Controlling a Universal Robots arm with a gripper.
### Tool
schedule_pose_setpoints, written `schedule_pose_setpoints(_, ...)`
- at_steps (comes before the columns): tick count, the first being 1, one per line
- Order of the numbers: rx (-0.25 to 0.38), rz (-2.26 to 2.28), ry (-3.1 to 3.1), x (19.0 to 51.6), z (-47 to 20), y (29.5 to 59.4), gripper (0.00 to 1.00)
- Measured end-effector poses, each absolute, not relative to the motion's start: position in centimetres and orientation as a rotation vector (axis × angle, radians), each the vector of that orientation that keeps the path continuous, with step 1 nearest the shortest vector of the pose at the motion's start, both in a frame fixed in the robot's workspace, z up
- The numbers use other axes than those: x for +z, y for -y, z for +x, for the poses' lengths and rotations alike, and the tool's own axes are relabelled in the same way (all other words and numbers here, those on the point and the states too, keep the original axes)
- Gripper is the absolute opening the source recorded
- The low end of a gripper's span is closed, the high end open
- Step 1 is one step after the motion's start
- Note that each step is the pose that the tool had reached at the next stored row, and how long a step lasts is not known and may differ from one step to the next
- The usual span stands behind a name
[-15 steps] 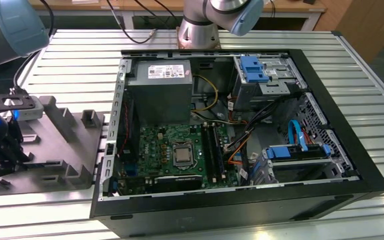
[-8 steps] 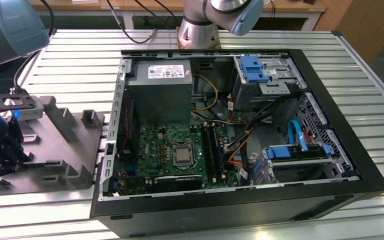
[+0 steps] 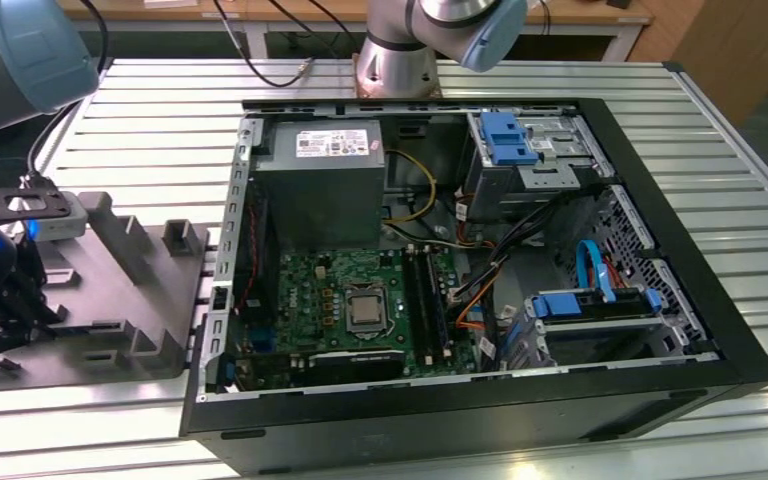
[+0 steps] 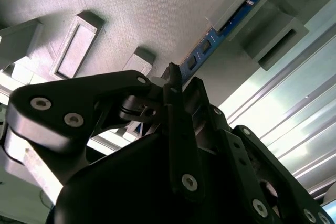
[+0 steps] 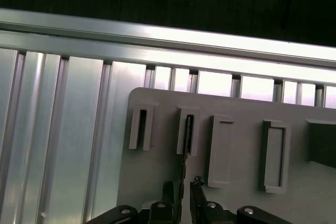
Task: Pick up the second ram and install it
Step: 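Pick up the second ram and move it above second insertion slot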
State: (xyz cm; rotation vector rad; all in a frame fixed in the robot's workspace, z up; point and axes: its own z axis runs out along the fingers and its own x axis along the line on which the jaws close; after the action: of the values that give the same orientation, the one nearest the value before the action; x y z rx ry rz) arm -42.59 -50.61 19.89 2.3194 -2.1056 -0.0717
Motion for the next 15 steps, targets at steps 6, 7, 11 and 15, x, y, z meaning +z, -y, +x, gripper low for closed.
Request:
schedule_pose_setpoints(6,-0.071,2.319,2.105,19.89,-42.59,50.61,0.19)
schedule_pose_setpoints(7,-0.071,2.319,2.105,19.89,-42.58,50.61,0.19)
schedule_pose_setpoints(11,-0.07,2.319,2.105,19.89,-42.58,50.61,0.19)
schedule_pose_setpoints(15,-0.07,2.318,2.105,19.89,-42.59,50.61,0.19)
